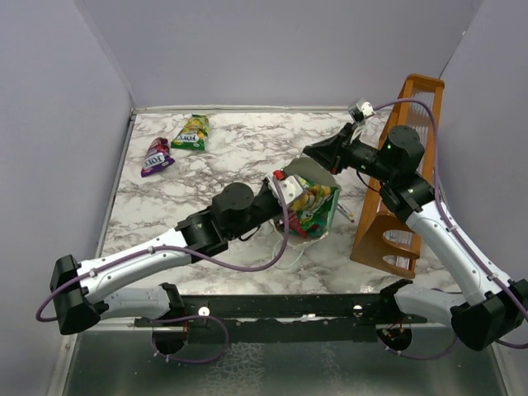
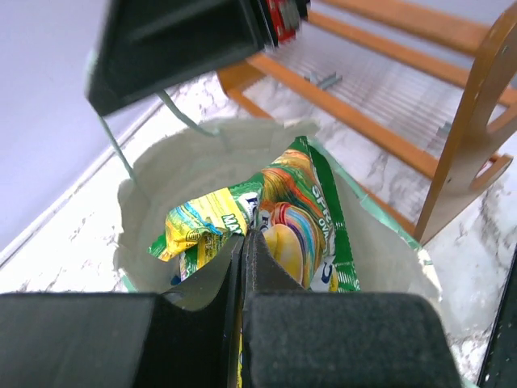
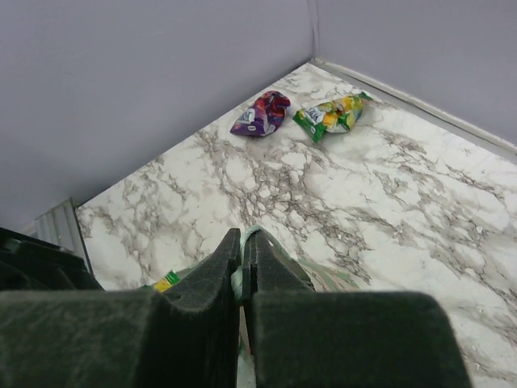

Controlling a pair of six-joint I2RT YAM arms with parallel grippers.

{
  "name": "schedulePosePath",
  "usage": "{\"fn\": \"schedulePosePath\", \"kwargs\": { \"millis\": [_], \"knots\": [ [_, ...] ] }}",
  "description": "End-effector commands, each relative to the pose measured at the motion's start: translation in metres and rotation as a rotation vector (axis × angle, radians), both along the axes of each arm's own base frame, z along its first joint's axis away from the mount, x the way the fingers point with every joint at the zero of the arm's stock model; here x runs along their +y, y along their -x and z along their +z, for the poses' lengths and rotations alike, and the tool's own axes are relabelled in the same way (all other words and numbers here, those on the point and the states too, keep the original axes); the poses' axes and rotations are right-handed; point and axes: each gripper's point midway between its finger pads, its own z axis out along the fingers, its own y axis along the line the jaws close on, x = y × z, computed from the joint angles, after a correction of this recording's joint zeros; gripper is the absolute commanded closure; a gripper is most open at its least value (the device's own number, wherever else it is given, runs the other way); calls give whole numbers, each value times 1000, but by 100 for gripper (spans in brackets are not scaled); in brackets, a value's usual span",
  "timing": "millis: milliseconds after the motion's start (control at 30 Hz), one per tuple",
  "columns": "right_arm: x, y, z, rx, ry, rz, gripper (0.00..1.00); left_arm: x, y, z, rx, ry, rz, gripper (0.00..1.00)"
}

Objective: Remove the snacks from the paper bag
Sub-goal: Take out the snack from the paper bag, then place the snack at the center of the board.

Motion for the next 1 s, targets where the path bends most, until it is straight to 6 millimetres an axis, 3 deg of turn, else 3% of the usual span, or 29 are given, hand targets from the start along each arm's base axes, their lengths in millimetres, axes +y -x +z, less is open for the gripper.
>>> {"fn": "schedulePosePath", "kwargs": {
  "millis": [0, 200, 300, 467, 600, 767, 967],
  "knots": [
    [1, 0, 20, -68, -32, 5, 99, 3, 14, 74, -58, 202, -49, 100],
    [-3, -1, 20, -69, -33, -20, 99, 33, 31, 124, -134, 315, -61, 100],
    [-3, -2, 20, -68, -32, -26, 99, 58, 42, 148, -181, 377, -52, 100],
    [-4, -3, 19, -69, -31, -33, 99, 99, 51, 169, -235, 421, 8, 100],
    [-4, -4, 19, -71, -31, -34, 99, 130, 42, 168, -245, 408, 137, 100],
    [-3, -5, 19, -72, -28, -34, 99, 171, 14, 158, -201, 380, 415, 100],
    [-3, -5, 21, -71, -31, -28, 99, 189, -19, 127, -141, 220, 694, 100]
  ]
}}
